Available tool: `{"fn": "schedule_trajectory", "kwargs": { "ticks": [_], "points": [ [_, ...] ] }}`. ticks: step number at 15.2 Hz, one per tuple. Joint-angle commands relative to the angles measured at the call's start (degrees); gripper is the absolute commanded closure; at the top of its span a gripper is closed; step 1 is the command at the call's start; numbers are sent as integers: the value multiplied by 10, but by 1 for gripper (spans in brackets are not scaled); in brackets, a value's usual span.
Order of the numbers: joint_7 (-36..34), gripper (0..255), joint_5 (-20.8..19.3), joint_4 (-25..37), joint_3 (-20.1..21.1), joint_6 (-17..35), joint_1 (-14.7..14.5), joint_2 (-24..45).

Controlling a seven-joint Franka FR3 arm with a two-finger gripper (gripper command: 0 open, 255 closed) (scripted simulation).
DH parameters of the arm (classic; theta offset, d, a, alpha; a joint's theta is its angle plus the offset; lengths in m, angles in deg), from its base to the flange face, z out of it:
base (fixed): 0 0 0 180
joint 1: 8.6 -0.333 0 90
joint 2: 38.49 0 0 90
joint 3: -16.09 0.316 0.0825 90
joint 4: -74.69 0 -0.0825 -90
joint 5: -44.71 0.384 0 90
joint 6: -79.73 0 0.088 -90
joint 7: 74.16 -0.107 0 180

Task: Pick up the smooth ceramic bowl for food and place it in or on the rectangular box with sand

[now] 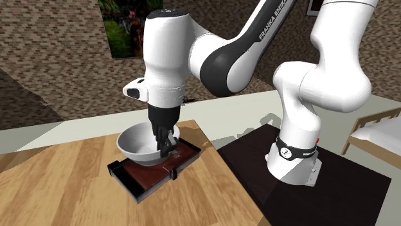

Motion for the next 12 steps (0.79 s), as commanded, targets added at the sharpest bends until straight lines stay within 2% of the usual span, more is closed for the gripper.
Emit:
{"fn": "schedule_trajectory", "kwargs": {
  "ticks": [1, 6, 7, 12],
  "points": [
    [-1, 255, -1, -1, -1, 4, 1, 4],
    [-1, 255, -1, -1, -1, 4, 1, 4],
    [-1, 0, -1, -1, -1, 3, 1, 4],
    [-1, 0, -1, -1, -1, 4, 1, 4]
  ]
}}
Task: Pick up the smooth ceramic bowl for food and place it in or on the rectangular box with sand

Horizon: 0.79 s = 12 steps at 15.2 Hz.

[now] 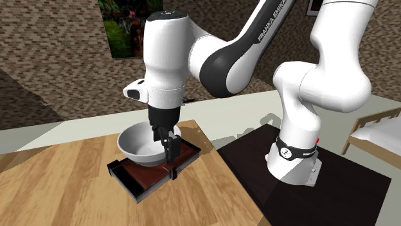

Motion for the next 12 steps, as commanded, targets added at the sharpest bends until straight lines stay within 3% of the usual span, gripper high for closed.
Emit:
{"fn": "schedule_trajectory", "kwargs": {
  "ticks": [1, 4, 12],
  "points": [
    [2, 0, 5, 4, 3, -23, -3, -19],
    [9, 0, 18, 19, 10, -87, -10, -66],
    [9, 0, 18, 19, 10, -87, -10, -66]
  ]
}}
